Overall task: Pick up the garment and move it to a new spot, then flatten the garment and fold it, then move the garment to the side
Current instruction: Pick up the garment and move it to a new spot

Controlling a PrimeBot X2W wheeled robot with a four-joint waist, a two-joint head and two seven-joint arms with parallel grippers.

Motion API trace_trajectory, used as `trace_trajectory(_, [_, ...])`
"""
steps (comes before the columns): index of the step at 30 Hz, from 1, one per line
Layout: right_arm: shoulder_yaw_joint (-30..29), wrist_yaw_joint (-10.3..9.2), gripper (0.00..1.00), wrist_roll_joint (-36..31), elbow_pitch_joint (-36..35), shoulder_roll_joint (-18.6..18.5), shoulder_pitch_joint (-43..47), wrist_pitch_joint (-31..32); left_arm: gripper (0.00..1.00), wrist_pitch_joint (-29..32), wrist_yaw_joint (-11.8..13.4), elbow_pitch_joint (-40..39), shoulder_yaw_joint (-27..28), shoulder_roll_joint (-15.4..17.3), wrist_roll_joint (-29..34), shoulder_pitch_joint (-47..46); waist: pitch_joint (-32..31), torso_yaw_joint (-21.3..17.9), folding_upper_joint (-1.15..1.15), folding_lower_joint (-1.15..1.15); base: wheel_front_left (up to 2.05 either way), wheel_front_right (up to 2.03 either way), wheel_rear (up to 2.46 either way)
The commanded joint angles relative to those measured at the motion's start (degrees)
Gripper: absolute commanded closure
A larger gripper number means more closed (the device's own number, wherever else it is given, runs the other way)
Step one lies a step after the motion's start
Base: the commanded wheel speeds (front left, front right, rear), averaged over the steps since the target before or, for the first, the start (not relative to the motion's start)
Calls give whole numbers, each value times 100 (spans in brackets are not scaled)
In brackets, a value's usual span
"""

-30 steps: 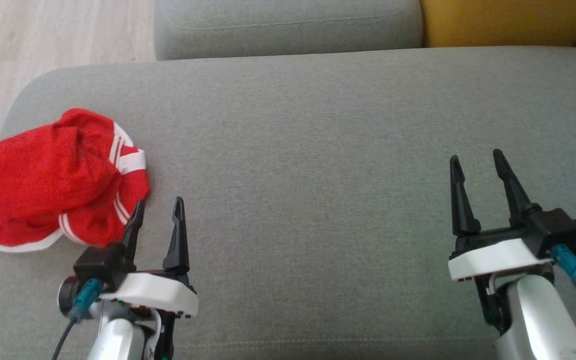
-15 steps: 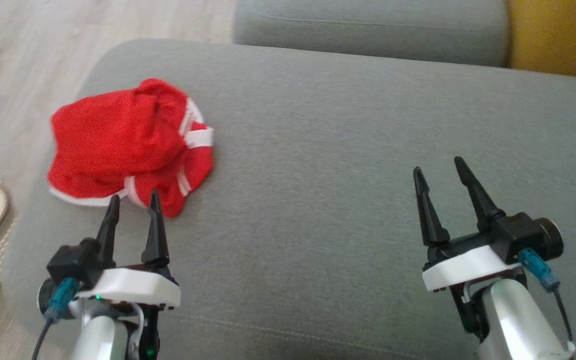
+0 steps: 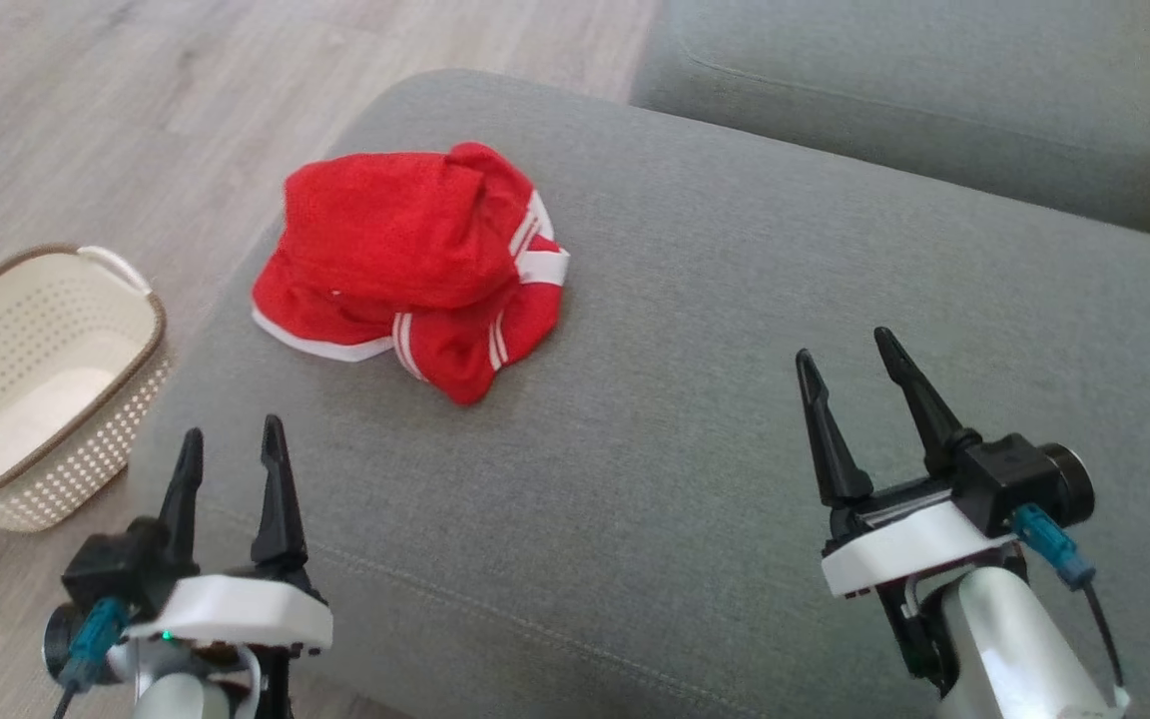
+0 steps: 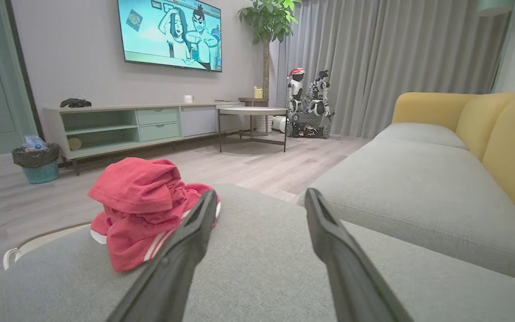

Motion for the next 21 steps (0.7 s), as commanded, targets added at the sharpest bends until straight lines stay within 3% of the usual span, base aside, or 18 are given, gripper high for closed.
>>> trace_trajectory(1, [161,44,0,61,-160,5,-85,-61,0,-52,-17,-228,212,28,21,-164,-45,87,0,0,0,0,0])
trace_trajectory(21, [189,44,0,51,-205,5,-87,-61,0,-52,5,-367,543,28,-62,-228,142,-187,0,0,0,0,0])
